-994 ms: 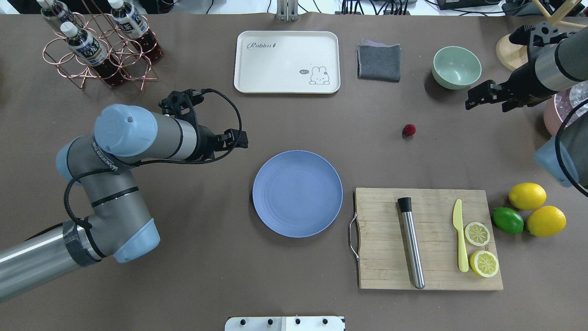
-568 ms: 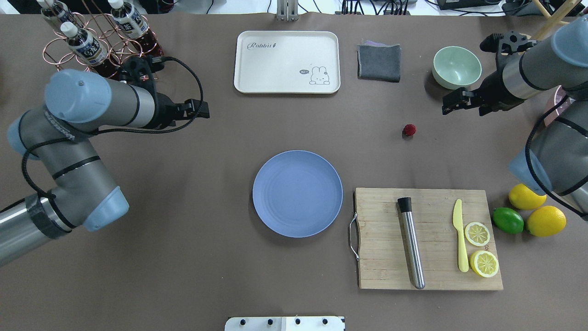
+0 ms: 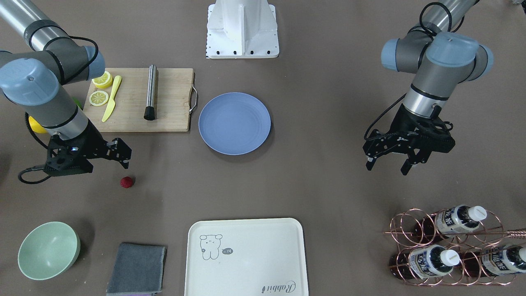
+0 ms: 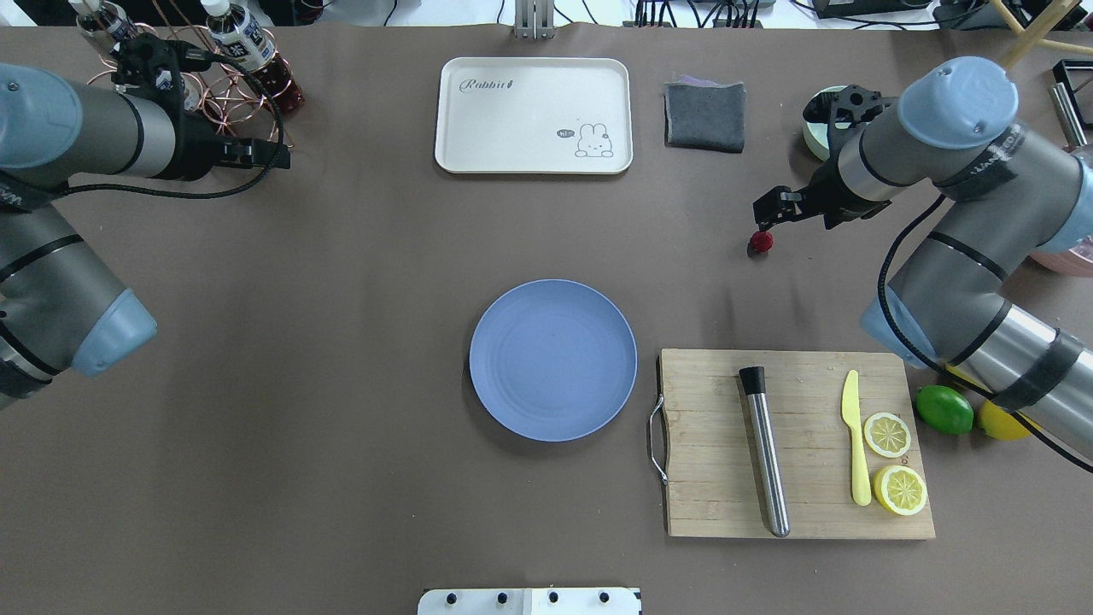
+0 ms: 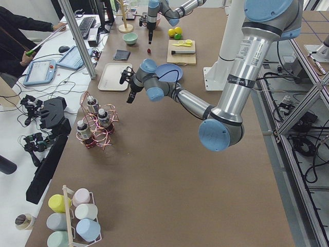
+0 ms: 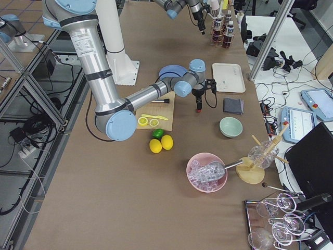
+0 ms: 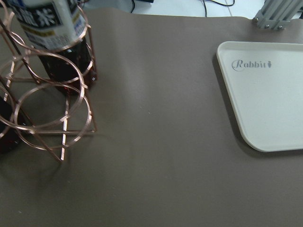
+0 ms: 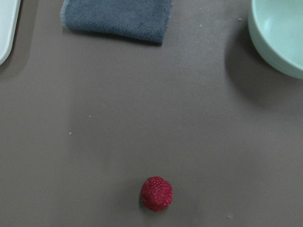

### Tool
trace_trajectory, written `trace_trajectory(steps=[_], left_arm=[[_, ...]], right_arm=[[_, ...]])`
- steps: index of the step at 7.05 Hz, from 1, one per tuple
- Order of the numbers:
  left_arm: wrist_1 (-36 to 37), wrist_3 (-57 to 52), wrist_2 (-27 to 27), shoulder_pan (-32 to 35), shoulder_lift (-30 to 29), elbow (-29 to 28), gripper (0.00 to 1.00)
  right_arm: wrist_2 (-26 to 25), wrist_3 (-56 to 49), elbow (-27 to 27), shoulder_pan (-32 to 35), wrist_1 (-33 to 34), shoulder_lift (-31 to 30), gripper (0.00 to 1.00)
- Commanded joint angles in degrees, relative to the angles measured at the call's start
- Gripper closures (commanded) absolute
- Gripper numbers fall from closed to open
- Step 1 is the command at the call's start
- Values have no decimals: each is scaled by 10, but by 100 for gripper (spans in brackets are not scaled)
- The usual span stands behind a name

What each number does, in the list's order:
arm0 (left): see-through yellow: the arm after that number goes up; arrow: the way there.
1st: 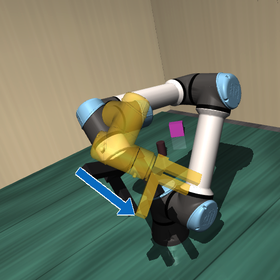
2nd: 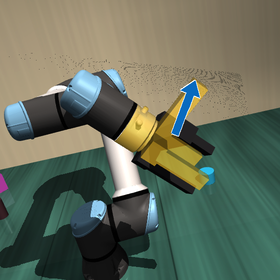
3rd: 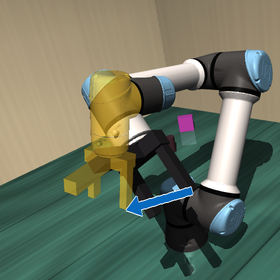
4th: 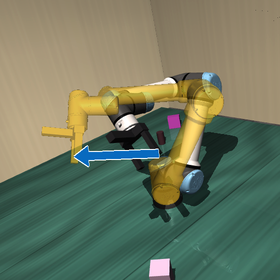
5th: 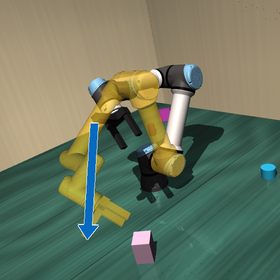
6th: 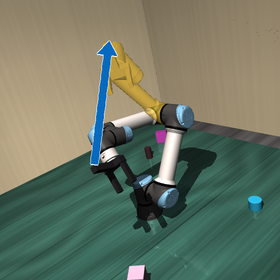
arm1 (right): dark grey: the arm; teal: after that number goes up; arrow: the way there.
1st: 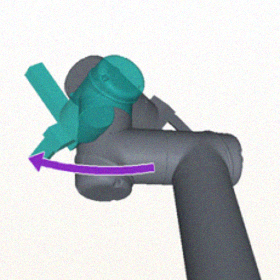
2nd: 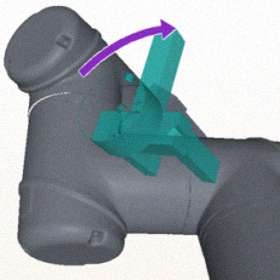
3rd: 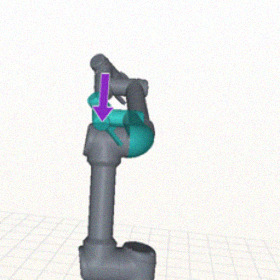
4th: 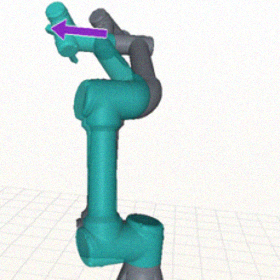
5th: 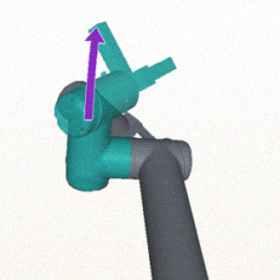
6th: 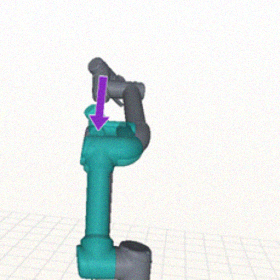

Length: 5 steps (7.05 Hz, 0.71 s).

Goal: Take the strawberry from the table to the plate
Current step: 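Close the right gripper around the red strawberry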

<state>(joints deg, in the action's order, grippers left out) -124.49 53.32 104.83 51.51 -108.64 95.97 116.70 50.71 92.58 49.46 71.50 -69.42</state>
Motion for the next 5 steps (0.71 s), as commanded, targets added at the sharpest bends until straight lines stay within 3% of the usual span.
trace_trajectory(steps=[1,2,5], left_arm=[[0,-8,0,5,8,0,2],[-1,-9,0,5,11,-1,2],[-2,-9,1,5,19,-3,2]], right_arm=[[-1,0,-66,-14,-66,11,0],[-1,0,-90,-15,-95,11,0],[-7,9,-96,-23,-99,21,1]])
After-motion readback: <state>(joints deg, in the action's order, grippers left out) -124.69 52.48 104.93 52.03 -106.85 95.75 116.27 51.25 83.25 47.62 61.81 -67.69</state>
